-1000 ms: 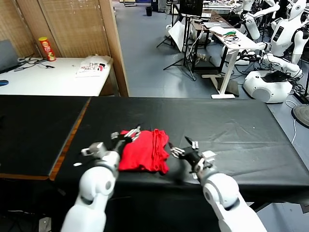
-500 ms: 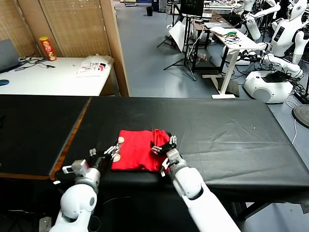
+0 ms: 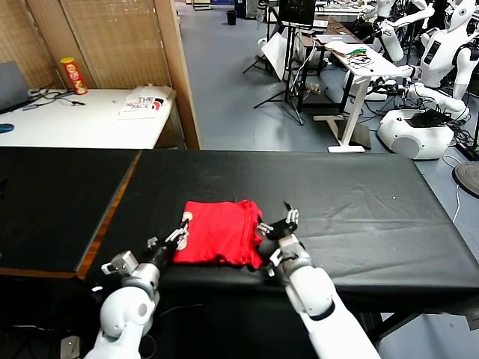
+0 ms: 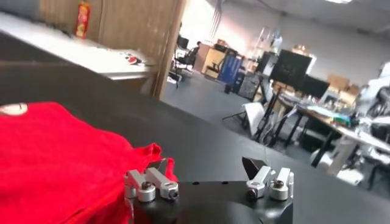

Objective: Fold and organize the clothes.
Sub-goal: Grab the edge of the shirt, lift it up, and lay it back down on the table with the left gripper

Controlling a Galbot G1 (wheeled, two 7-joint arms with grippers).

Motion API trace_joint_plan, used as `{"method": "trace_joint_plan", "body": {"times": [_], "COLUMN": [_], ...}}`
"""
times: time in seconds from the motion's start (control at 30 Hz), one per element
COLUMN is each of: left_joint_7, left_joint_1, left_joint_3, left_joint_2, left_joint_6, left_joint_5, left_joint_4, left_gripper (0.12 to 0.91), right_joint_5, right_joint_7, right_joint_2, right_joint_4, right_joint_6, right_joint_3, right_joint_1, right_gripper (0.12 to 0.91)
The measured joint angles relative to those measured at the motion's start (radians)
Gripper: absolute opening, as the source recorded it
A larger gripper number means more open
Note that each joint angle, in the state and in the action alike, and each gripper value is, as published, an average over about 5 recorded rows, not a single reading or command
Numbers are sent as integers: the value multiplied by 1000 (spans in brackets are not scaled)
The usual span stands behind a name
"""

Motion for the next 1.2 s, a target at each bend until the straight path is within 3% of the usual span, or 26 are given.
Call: {"method": "trace_joint_plan", "body": {"times": [0.33, 0.47, 0.7, 0.8, 0.97, 1.2], "left_joint_7": [-8, -7, -3, -5, 5, 27], "left_joint_1": [-2, -6, -12, -17, -36, -58], "left_joint_3": [-10, -6, -4, -1, -2, -27], "left_joint_2": [-23, -27, -30, -26, -3, 101], "left_joint_6": [16, 19, 29, 33, 23, 17], "left_joint_5": [-109, -109, -119, -112, -21, 216], "left_joint_4": [27, 35, 42, 37, 20, -7], "left_gripper": [772, 612, 240, 166, 154, 154], "right_joint_5": [29, 30, 29, 27, 11, 9], "right_joint_7": [-15, -16, -16, -15, -8, -6], "right_joint_2": [-23, -22, -23, -20, -14, -22], "right_joint_4": [78, 89, 105, 113, 125, 140], "right_joint_6": [7, 4, 1, 0, -4, -3], "right_joint_3": [38, 41, 54, 62, 88, 129], "right_joint_1": [-53, -56, -72, -83, -107, -135], "right_gripper": [798, 798, 798, 798, 798, 798]}}
